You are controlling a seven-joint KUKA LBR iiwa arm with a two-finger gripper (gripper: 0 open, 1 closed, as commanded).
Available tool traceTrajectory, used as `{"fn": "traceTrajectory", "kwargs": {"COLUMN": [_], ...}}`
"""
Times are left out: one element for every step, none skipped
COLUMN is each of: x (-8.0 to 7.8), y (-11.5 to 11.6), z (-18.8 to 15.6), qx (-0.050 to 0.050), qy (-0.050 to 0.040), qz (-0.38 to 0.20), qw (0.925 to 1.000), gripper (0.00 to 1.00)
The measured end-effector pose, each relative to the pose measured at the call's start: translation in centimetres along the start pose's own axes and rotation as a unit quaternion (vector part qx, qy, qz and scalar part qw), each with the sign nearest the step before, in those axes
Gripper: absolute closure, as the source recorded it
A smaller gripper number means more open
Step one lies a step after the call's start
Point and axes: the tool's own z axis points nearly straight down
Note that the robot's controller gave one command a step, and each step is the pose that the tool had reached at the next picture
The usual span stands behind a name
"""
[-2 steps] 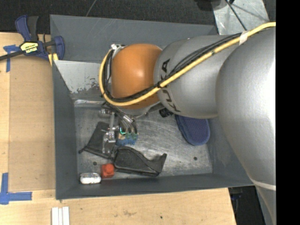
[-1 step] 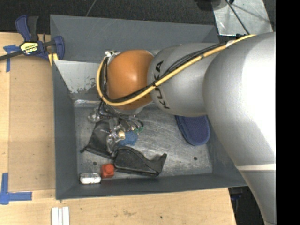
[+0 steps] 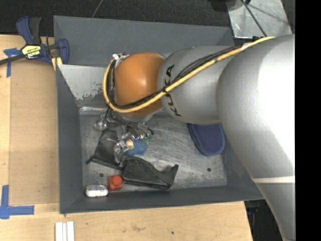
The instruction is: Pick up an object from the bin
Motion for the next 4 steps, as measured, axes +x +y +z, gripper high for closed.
{"fn": "traceTrajectory", "kwargs": {"x": [-0.11,-0.23,-0.36,-0.64], "y": [-0.05,-0.12,-0.21,-0.22], "z": [-0.08,-0.15,-0.21,-0.55], "qx": [0.000,0.000,0.000,0.001], "qy": [-0.0008,-0.0018,-0.0027,-0.0066], "qz": [0.002,0.004,0.006,0.006], "qw": [1.0000,1.0000,1.0000,1.0000], "gripper": [0.00,0.00,0.00,1.00]}}
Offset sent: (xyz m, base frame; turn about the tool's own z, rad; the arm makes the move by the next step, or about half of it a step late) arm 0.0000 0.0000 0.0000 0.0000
